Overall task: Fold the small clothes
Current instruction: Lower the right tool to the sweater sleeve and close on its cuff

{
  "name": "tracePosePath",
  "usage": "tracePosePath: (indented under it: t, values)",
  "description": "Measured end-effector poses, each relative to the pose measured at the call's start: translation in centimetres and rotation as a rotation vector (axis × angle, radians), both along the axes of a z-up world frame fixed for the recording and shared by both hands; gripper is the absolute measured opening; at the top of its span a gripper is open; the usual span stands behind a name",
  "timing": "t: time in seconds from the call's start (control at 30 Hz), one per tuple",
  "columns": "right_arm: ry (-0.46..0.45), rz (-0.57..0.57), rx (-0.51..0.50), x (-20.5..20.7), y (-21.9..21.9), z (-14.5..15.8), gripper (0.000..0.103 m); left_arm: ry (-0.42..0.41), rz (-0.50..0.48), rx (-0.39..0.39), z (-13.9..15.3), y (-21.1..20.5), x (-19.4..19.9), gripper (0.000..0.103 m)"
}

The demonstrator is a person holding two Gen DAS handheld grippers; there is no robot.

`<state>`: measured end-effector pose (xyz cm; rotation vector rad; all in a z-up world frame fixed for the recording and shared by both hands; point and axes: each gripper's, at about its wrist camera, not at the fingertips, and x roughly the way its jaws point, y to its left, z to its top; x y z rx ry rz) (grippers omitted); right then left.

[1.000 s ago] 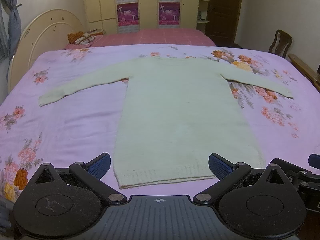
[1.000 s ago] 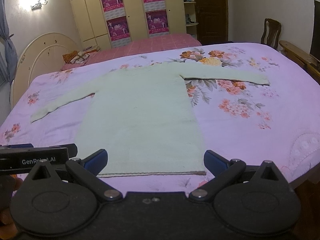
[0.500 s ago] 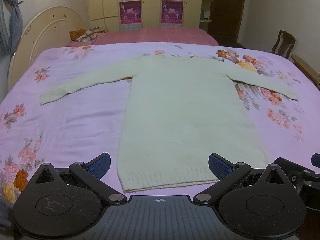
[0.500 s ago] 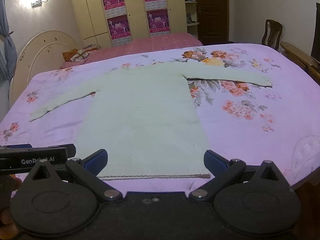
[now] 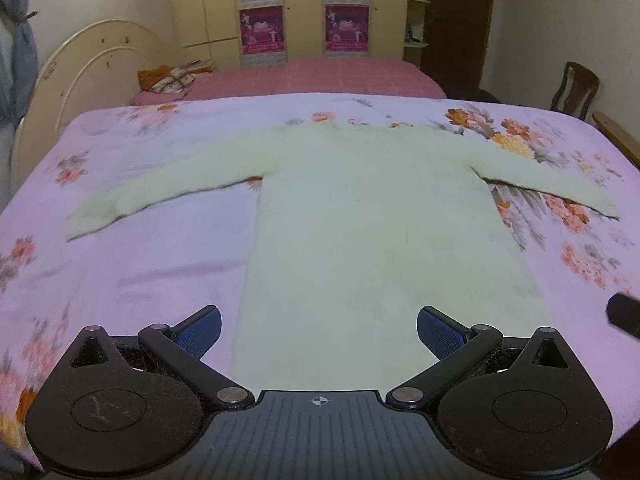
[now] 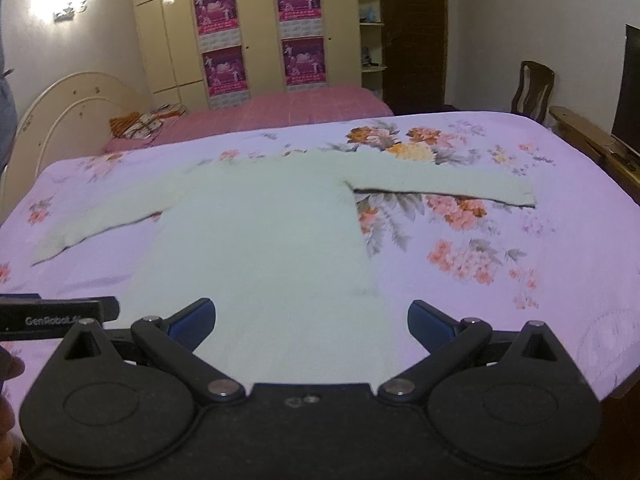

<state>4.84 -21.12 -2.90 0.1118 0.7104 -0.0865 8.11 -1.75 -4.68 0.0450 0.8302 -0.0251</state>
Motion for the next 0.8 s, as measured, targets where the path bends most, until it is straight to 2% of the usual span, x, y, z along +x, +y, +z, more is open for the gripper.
tracePosePath:
  t: [0.4,0.67,0.8]
  values:
    - [-0.002,-0.091,-0.027,8.3,-5.0,-2.1,0.102,0.006,-0.016,-0.013,-1.9,-3.2,10.4,0.103]
    - [0.047,-0.156,0.026,14.6,-9.6,-5.3,0.101,0.014,-0.031,-0.001,-3.9,-6.1,17.5,0.103]
    - [0.073,-0.2,0.011,17.6,-12.1,-6.8,0.1,0.031,-0.027,-0.005,-5.4,-7.7,21.1,0.103]
